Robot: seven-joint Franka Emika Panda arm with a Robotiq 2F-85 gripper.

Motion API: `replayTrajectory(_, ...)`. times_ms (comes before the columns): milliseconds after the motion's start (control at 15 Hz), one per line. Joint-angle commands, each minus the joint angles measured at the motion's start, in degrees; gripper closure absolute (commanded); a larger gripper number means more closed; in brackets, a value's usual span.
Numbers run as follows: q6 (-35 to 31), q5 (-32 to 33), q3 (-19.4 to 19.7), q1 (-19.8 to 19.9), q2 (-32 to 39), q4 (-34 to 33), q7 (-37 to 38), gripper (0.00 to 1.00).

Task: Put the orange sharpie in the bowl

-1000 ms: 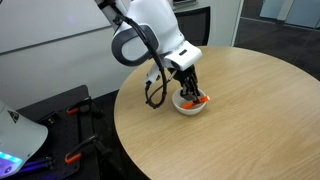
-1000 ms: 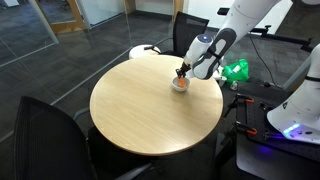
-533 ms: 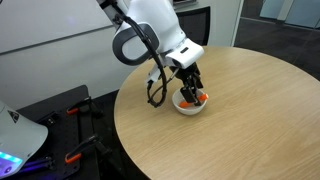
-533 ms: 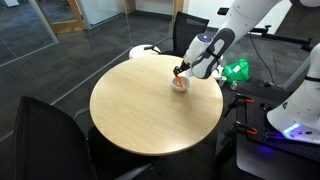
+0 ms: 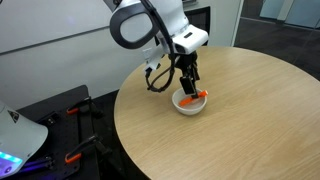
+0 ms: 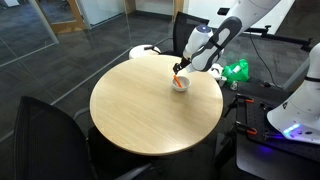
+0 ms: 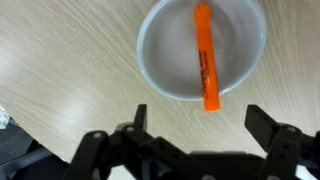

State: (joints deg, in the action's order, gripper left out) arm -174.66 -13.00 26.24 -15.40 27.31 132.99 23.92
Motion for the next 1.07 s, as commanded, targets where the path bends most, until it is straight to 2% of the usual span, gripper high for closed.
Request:
replayTrajectory(0, 10.73, 4.61, -2.23, 2.73, -7.67, 0.55, -1.95, 0.0)
replayTrajectory(267, 20.0, 9.19, -6.13, 6.66, -11.65, -0.98, -0.99, 0.0)
replayTrajectory(400, 22.85, 8.56, -9.95, 9.99, -13.2, -1.18, -3.41, 0.0)
replayTrajectory(467, 19.6, 9.98, -9.71, 9.91, -11.06, -1.17, -0.01, 0.0)
replayTrajectory(667, 20.04, 9.96, -11.22, 11.56, -11.2, -1.33, -0.4, 0.0)
replayTrajectory(1000, 20.01, 9.97, -11.27, 11.62, -10.88, -1.32, -0.4, 0.0)
